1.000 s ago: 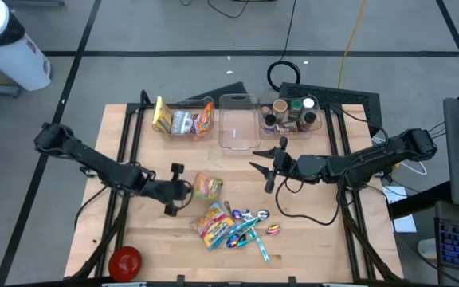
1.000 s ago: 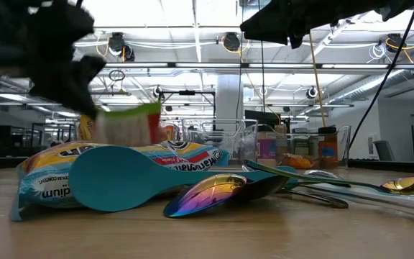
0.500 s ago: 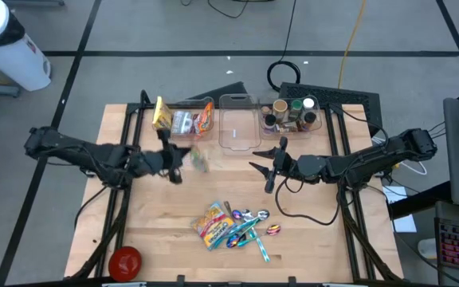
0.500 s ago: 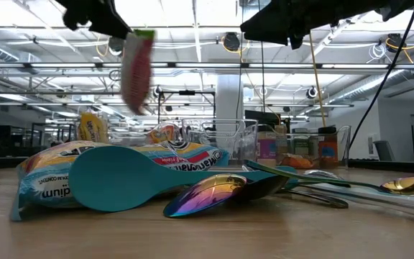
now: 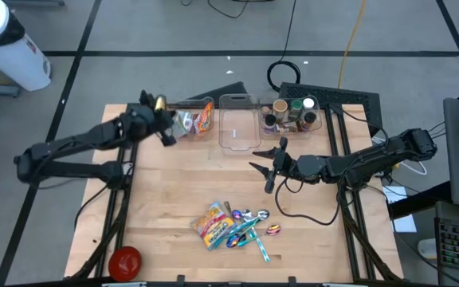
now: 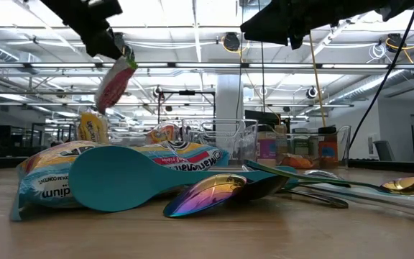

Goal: Pick & Place Food Item
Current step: Put the green noodle pack into the left transparent bin

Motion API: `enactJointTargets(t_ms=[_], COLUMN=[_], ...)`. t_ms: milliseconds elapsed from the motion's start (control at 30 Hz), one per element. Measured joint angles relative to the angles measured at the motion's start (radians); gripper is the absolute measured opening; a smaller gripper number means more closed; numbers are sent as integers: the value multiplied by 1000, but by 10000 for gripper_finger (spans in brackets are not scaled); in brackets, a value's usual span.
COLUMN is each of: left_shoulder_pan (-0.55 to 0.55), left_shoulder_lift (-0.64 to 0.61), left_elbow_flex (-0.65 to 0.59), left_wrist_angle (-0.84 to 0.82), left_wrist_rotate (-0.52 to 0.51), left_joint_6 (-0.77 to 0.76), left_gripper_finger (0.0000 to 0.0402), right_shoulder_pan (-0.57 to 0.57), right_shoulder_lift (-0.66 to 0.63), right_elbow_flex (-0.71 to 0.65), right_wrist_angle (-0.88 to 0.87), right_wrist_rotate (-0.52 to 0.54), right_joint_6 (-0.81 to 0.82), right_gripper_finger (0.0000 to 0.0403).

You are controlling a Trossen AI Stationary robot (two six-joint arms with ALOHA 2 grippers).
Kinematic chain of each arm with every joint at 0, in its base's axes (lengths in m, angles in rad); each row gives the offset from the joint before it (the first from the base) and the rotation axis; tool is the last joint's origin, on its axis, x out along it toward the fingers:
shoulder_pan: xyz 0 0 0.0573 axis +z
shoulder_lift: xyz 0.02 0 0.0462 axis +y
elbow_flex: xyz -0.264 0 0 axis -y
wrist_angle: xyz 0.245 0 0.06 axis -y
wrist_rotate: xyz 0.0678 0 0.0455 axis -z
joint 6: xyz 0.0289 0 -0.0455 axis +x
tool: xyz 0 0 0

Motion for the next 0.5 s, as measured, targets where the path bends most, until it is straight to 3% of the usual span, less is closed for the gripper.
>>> enactJointTargets(t_ms=[267,400,500], left_shoulder_pan=[364,501,584], left_shoulder_lift=[76,156,232], left_elbow_flex=[-43,-74,-92], left_wrist_angle=[151,306,379], left_wrist_rotate=[221,414,496], left_joint_6=[59,63,30], left_gripper_finger=[3,5,3], right_shoulder_pan=[0,0,0], right_shoulder_lift=[0,0,0], right_elbow_flex=[0,0,0], right_wrist_angle=[0,0,0], right_wrist_rotate=[0,0,0], right_joint_6=[-2,-3,-4], right_gripper_finger=[155,155,155])
